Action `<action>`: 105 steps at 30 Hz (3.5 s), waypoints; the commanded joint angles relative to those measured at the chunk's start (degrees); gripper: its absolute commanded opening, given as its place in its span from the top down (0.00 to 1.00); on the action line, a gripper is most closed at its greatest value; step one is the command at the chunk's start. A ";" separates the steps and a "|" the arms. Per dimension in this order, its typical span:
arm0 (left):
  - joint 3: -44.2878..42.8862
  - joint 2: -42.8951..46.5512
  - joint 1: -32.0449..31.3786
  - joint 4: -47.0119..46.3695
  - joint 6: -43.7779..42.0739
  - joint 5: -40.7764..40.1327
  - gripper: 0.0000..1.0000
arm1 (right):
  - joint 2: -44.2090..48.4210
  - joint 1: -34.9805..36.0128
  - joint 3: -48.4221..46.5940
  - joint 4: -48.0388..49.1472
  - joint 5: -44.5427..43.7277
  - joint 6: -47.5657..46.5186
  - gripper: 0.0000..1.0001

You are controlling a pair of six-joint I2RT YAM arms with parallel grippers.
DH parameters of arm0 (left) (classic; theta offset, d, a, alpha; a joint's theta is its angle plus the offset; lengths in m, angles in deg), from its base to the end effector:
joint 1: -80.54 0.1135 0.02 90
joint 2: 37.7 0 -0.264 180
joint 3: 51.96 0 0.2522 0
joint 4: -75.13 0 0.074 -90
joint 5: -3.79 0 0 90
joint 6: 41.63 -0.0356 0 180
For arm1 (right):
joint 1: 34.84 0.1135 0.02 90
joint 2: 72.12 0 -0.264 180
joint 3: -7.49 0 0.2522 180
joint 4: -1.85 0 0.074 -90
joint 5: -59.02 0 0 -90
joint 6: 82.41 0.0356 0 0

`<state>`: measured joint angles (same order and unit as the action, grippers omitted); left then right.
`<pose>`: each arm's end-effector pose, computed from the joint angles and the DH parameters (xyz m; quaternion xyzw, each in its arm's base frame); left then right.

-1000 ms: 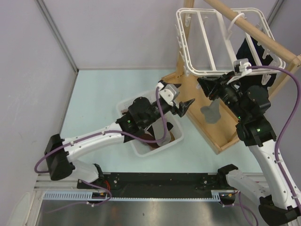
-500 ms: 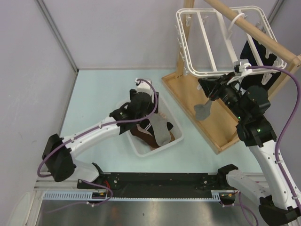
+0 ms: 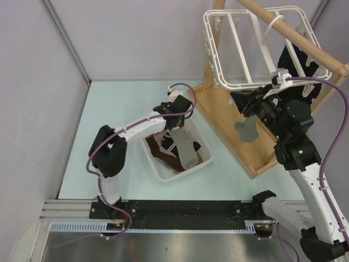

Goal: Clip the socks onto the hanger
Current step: Pick up the sock from the bin, then clamp the sock onto the hanger.

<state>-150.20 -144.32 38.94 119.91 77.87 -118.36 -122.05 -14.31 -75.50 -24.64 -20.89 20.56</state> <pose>0.3173 -0.2564 0.2464 0.0091 0.9158 0.0372 0.3998 0.1568 0.0654 0.4656 -0.1092 0.6571 0.2703 0.6952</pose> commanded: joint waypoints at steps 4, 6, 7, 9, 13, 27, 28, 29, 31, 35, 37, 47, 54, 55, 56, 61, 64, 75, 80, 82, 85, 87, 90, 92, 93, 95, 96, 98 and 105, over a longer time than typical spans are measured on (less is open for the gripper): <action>-8.93 -9.29 2.67 4.22 2.50 1.38 0.44 | 0.36 0.21 -0.47 -0.80 -0.51 -1.11 0.82; -9.90 -12.01 3.19 3.87 2.50 1.90 0.45 | 0.19 0.29 -0.47 -0.80 -0.42 -1.28 0.82; -11.30 -13.07 3.37 4.30 2.84 2.34 0.46 | 0.10 0.21 -0.47 -0.89 -0.42 -1.20 0.82; -12.54 -15.70 4.07 5.35 3.37 2.70 0.49 | 0.01 0.21 -0.47 -0.89 -0.33 -1.19 0.82; -13.42 -18.08 4.95 5.54 4.16 3.75 0.56 | -0.08 0.21 -0.47 -1.33 -0.16 -1.11 0.82; -8.07 -5.80 5.13 3.08 2.15 5.25 0.88 | 0.45 0.30 -0.47 -1.59 -0.59 -1.02 0.82; -6.49 -4.13 5.04 2.47 1.71 5.51 0.89 | 0.54 0.30 -0.47 -1.59 -0.59 -1.11 0.82; -5.70 -2.63 5.04 1.94 1.44 5.68 0.88 | 0.71 0.30 -0.47 -1.59 -0.59 -1.02 0.82; -3.59 1.68 5.04 0.44 0.74 6.04 0.88 | 0.63 0.21 -0.47 -1.77 -0.77 -1.02 0.82; -0.86 7.39 4.95 -1.23 -0.84 7.70 0.88 | 0.89 0.30 -0.46 -1.86 -0.77 -0.93 0.82; 0.37 9.58 4.95 -1.76 -2.07 9.02 0.89 | 0.98 0.30 -0.47 -1.77 -0.86 -1.02 0.82; 18.64 29.59 0.48 -25.43 -21.04 17.71 0.97 | 1.24 0.30 -0.47 -1.86 -0.68 -0.84 0.82; 28.50 41.75 -1.64 -43.06 -34.05 31.69 1.00 | 0.98 0.47 -0.47 -0.98 0.37 -0.49 0.82; 28.24 41.94 -1.81 -43.76 -34.85 35.09 1.00 | 0.98 0.65 -0.47 -0.72 0.46 -0.40 0.82; 27.80 41.94 -2.25 -44.81 -35.64 36.61 1.00 | 0.98 0.47 -0.47 -0.63 0.72 -0.49 0.82; 22.02 38.44 -4.53 -45.61 -39.86 42.76 1.00 | 1.15 0.47 -0.47 -0.28 1.60 -0.76 0.82; 18.32 35.71 -6.29 -46.58 -42.06 44.53 1.00 | 1.24 0.47 -0.47 -0.36 1.95 -0.76 0.82; 10.58 26.65 -10.25 -49.04 -47.86 49.88 0.98 | 0.89 0.47 -0.47 0.34 3.27 -1.19 0.82; 8.20 23.66 -11.04 -49.04 -48.48 51.21 0.98 | 1.06 0.47 -0.47 0.51 4.24 -1.55 0.82; 6.97 22.61 -11.13 -48.78 -48.39 51.30 0.98 | 1.24 0.47 -0.47 0.43 4.50 -1.72 0.82; 5.56 21.64 -11.31 -48.17 -48.66 51.56 0.98 | 1.24 0.47 -0.47 0.34 4.94 -1.81 0.82; 4.86 21.38 -11.48 -48.08 -48.74 51.65 0.99 | 1.15 0.38 -0.47 0.34 5.29 -2.07 0.82; 4.07 20.76 -11.57 -47.38 -48.74 52.09 0.99 | 1.15 0.47 -0.47 0.08 5.47 -2.16 0.82; 3.89 20.67 -11.66 -47.02 -48.66 52.79 0.99 | 1.07 0.47 -0.47 0.25 5.38 -2.25 0.82; 3.81 20.67 -11.74 -47.02 -48.74 52.88 0.99 | 1.15 0.38 -0.47 0.25 5.38 -2.25 0.82; 3.54 20.59 -11.83 -46.50 -49.18 53.32 0.99 | 1.24 0.47 -0.47 0.34 5.29 -2.25 0.82; 3.28 20.58 -11.92 -46.23 -49.27 53.41 0.99 | 1.15 0.47 -0.47 0.25 5.29 -2.25 0.82; 3.10 20.32 -12.10 -45.53 -49.71 53.67 0.99 | 1.15 0.47 -0.47 0.25 5.21 -2.34 0.82; 2.31 19.97 -12.18 -44.65 -50.24 53.41 0.99 | 1.24 0.47 -0.47 0.08 5.21 -2.25 0.82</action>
<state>-144.81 -124.19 27.18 75.85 28.84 -66.36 -121.28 -14.22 -75.50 -24.79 -17.57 19.03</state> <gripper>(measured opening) 0.098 0.262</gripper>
